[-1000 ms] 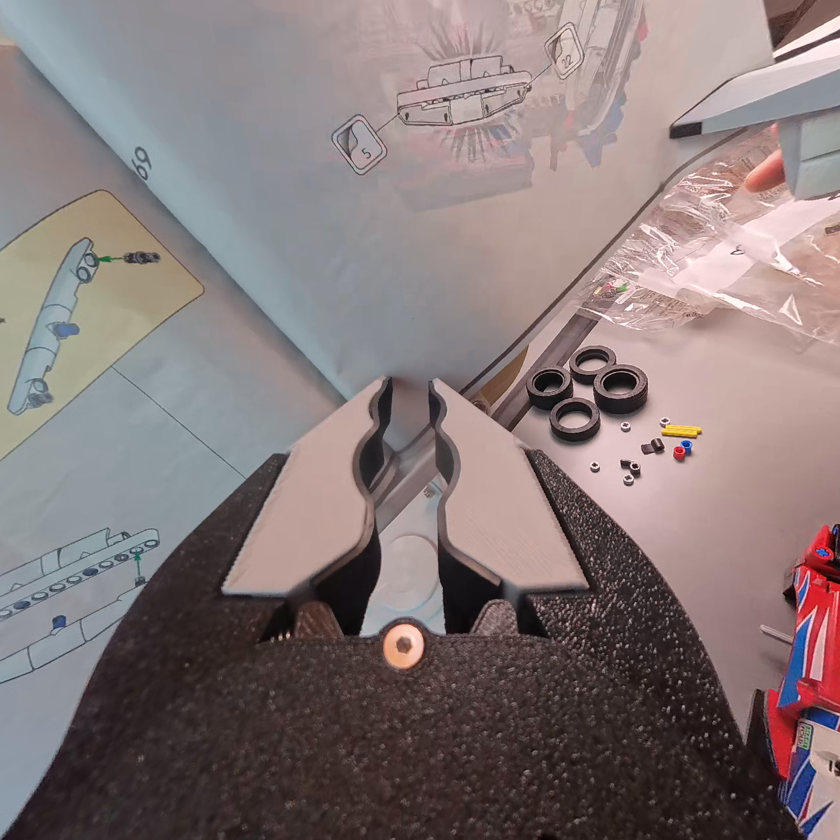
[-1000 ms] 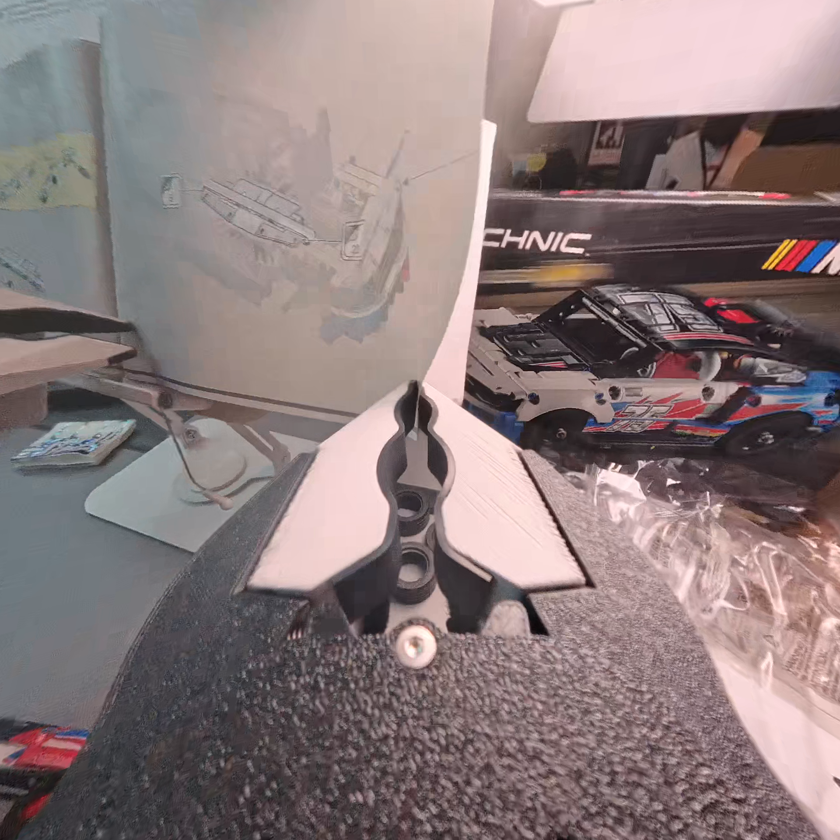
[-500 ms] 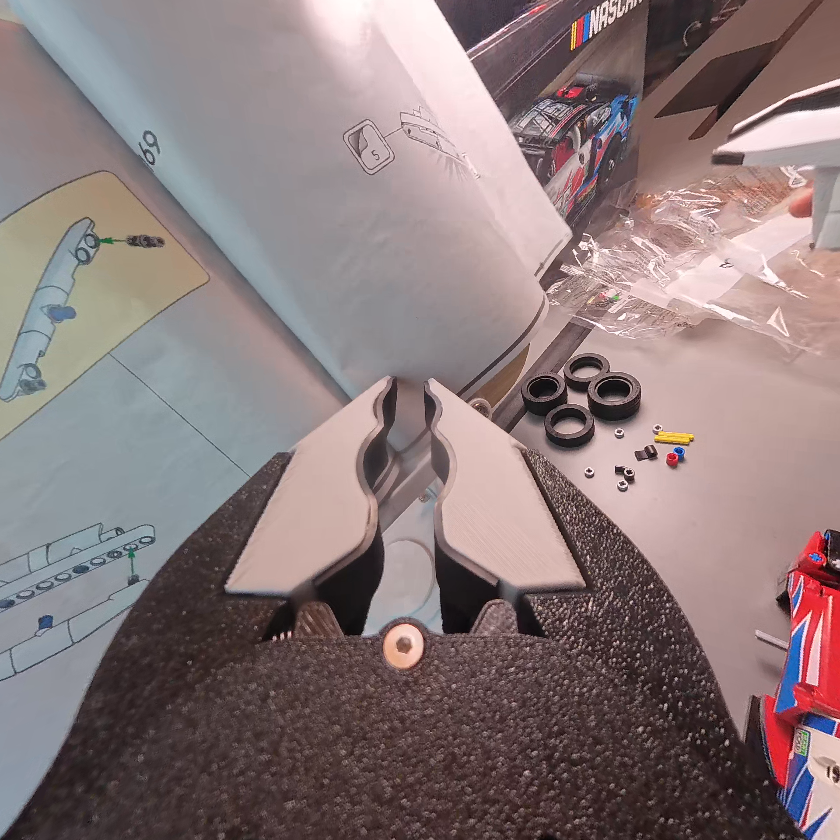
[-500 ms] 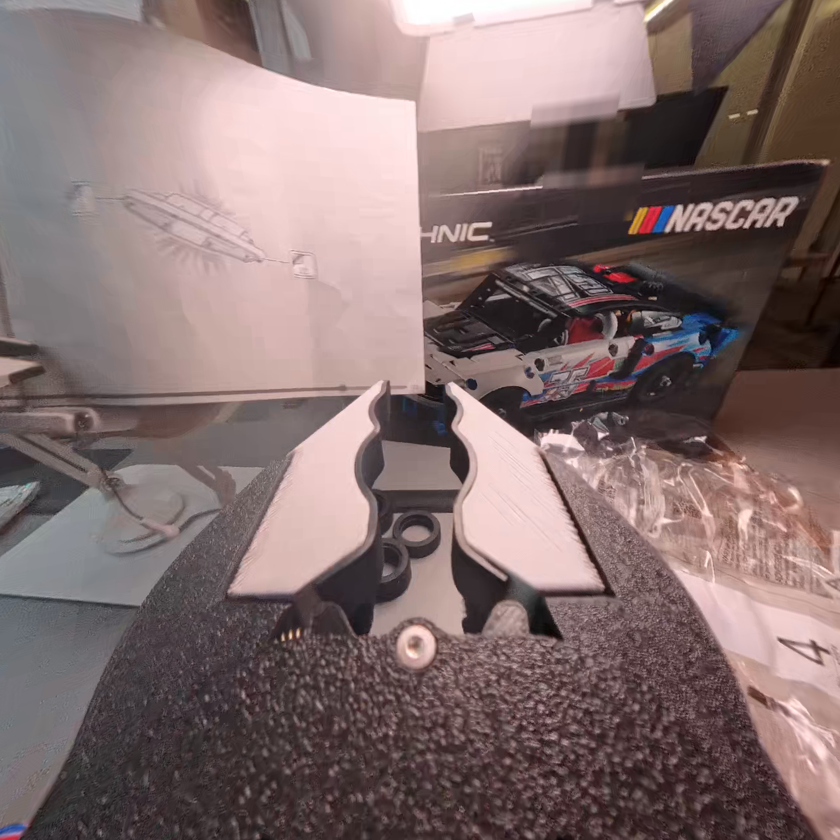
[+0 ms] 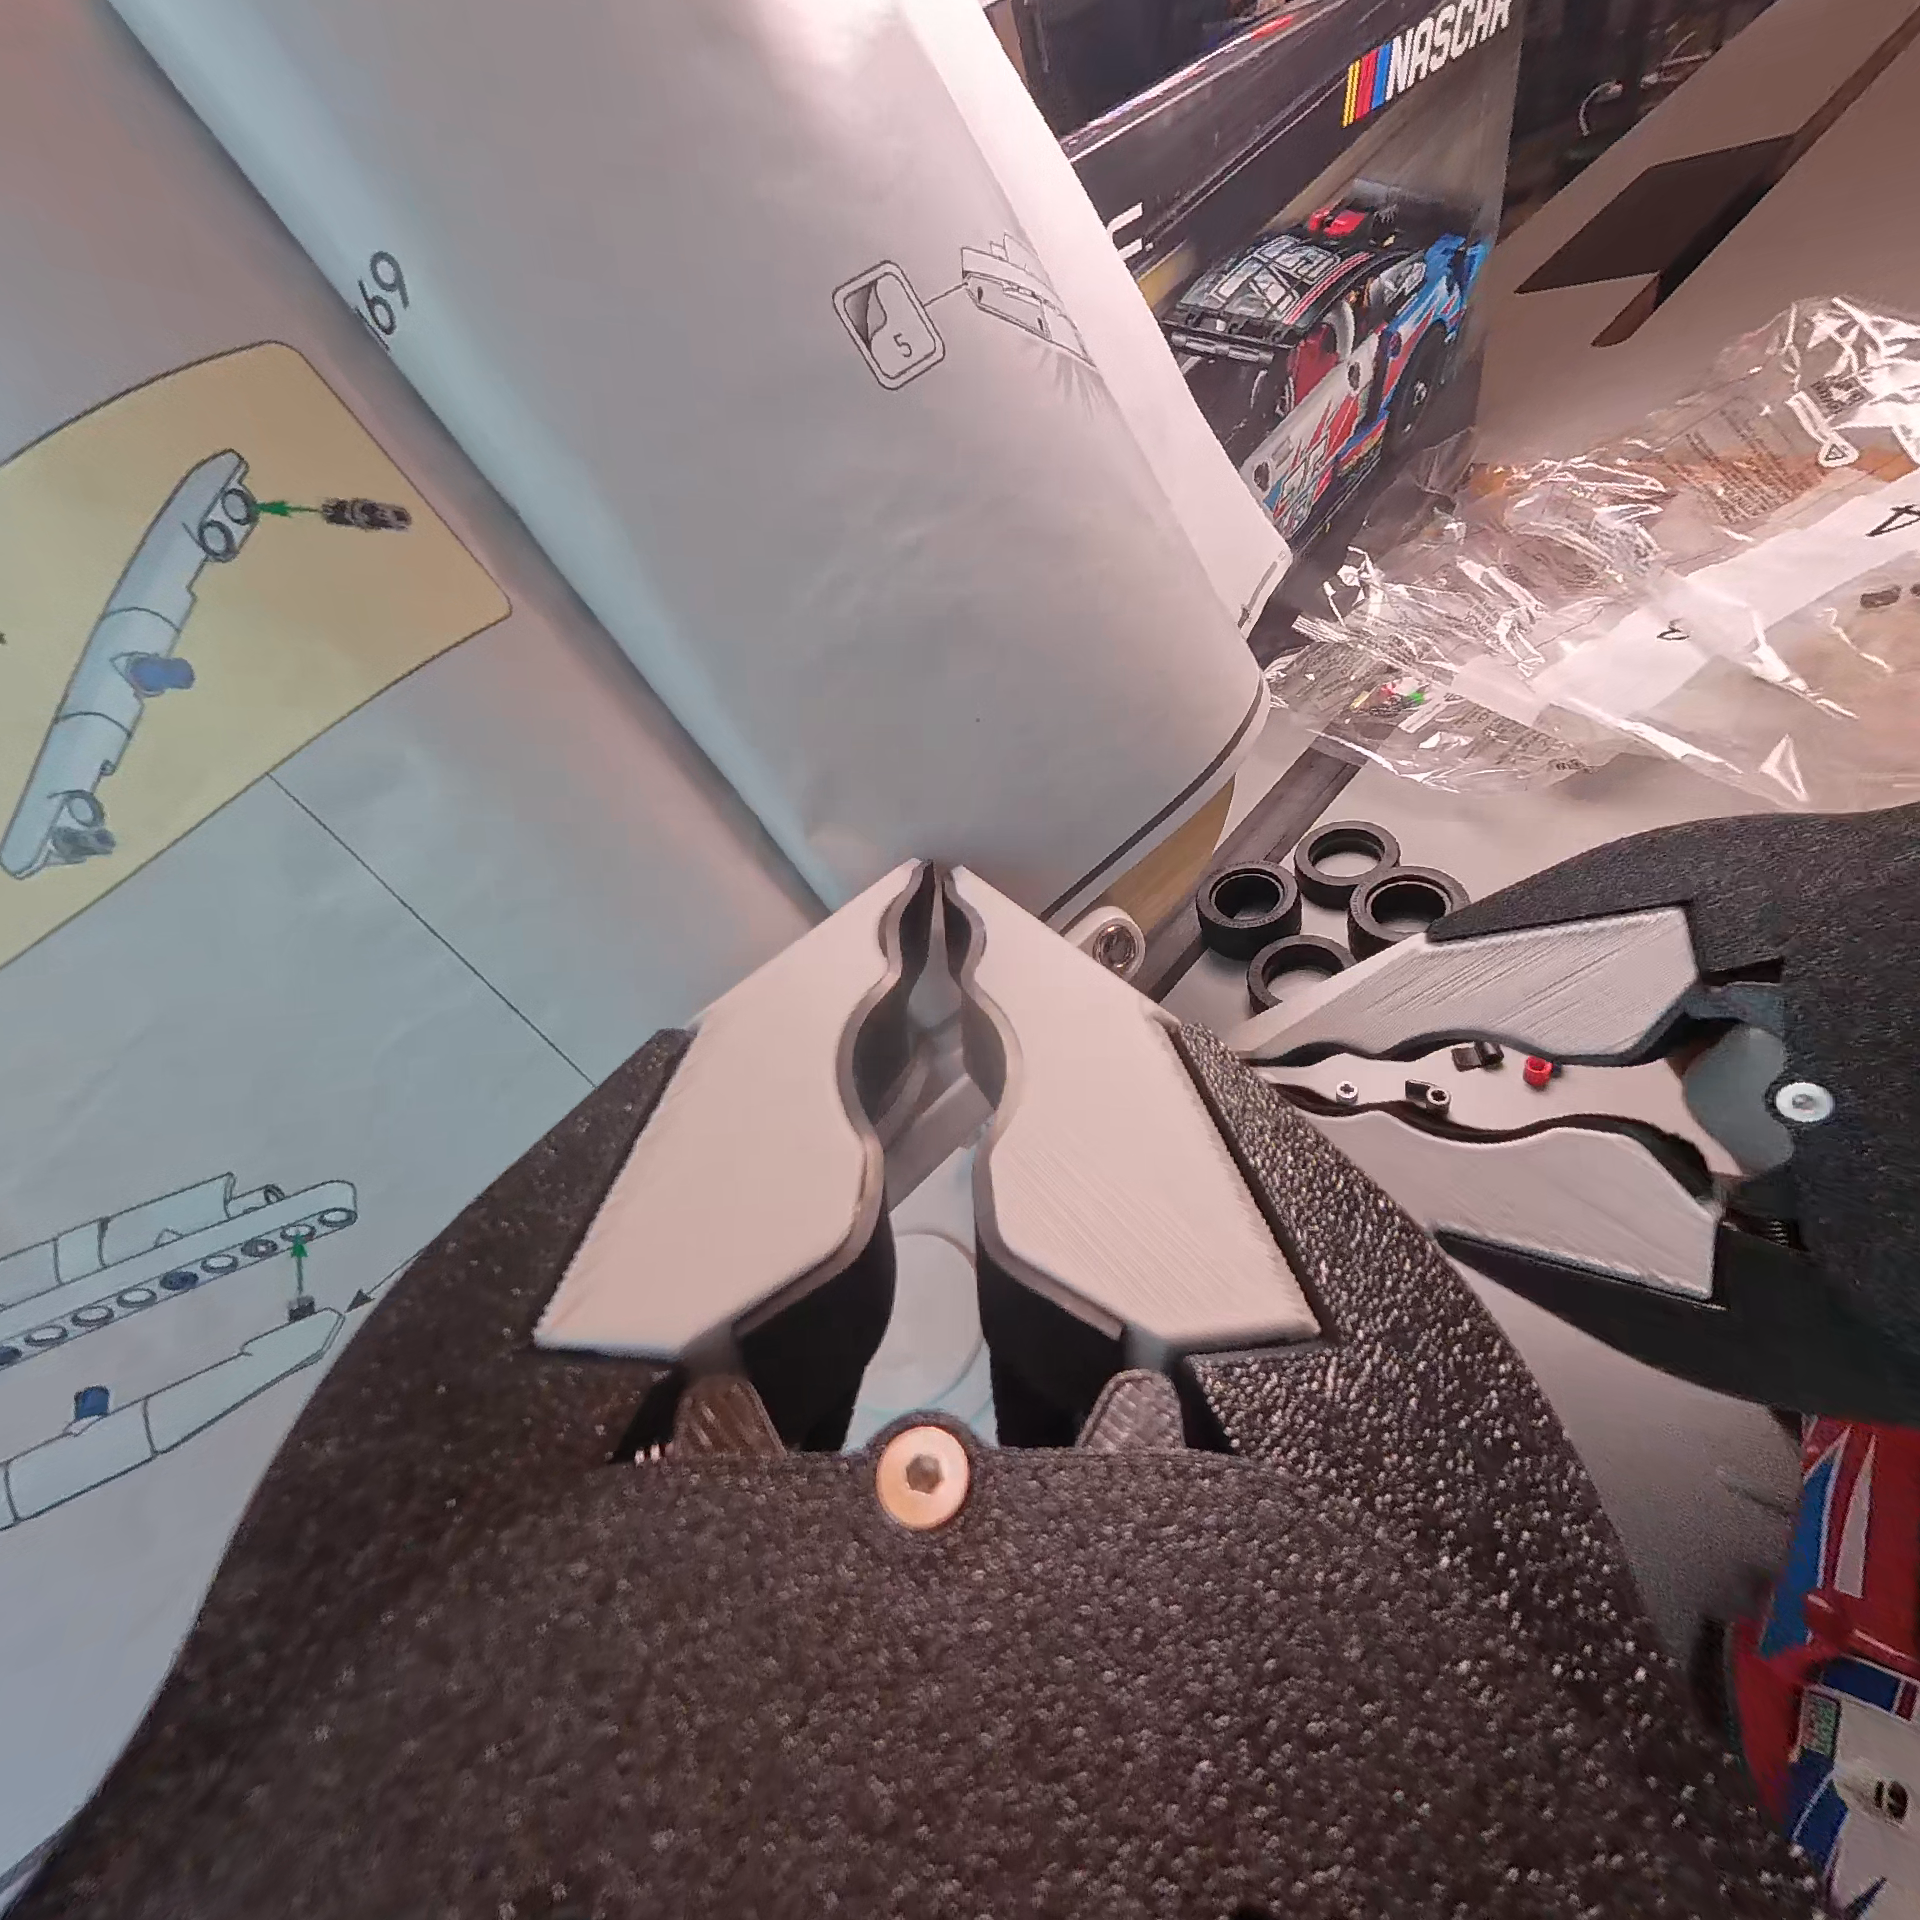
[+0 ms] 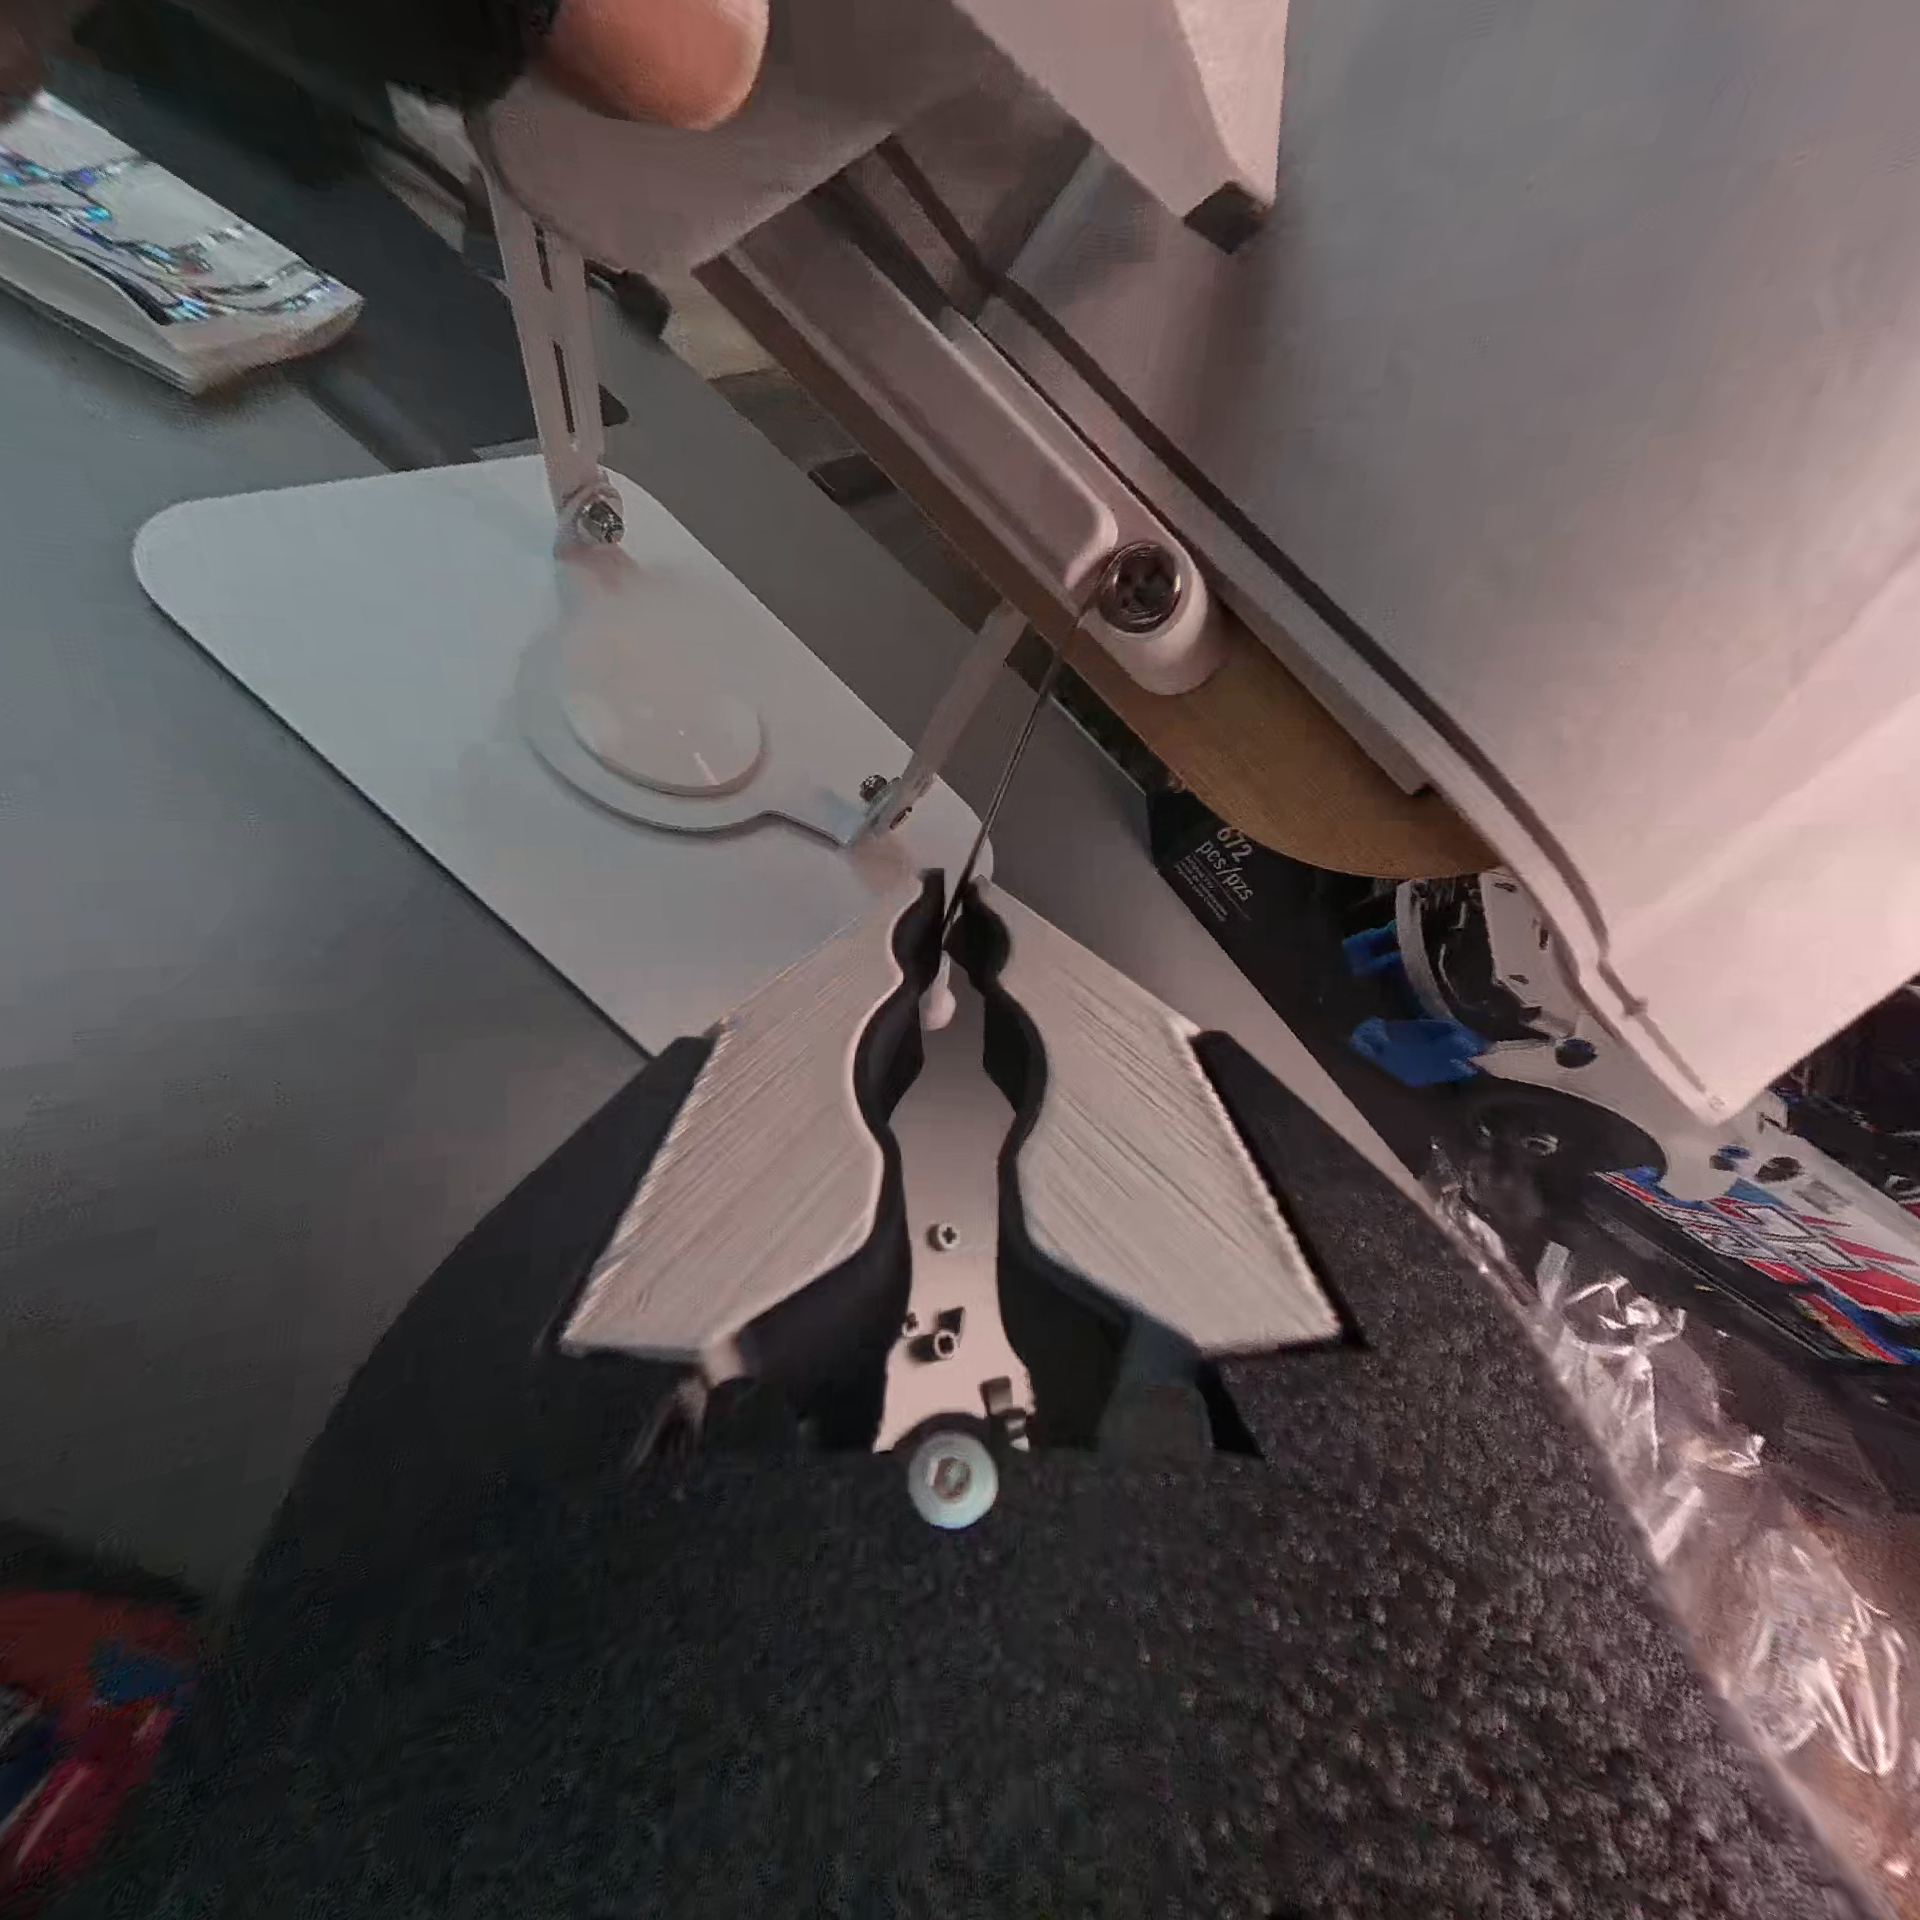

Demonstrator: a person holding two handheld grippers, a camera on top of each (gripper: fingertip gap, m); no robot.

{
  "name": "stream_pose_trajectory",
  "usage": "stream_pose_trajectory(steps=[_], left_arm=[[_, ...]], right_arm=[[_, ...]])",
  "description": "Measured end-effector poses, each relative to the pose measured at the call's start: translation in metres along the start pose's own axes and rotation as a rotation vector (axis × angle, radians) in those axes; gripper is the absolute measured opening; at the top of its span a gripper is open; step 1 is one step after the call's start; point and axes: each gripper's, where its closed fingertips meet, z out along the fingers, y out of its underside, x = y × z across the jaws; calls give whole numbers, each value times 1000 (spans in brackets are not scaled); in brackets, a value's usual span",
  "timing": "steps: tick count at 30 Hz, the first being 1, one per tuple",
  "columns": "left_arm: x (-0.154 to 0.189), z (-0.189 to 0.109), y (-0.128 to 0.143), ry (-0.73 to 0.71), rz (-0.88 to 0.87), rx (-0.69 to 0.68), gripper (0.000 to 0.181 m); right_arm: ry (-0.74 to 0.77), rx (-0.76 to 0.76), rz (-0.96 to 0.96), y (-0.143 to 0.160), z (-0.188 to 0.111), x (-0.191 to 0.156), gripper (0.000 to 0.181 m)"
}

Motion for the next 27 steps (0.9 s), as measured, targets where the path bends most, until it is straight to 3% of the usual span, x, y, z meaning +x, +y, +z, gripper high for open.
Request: stream_pose_trajectory(steps=[5,9,13,21,27], left_arm=[[-1,5,1,-18,32,-27,0],[-1,6,1,-33,41,-45,0],[-1,5,2,-31,52,-46,0],[0,4,3,-27,65,-42,0],[1,2,3,-21,65,-17,0]], right_arm=[[227,-15,-226,-3,-31,47,1],[320,-69,-489,-14,-39,58,1],[376,-67,-633,-23,-43,63,1],[410,-71,-774,-49,-37,78,6],[406,-75,-749,-38,-32,77,4]])
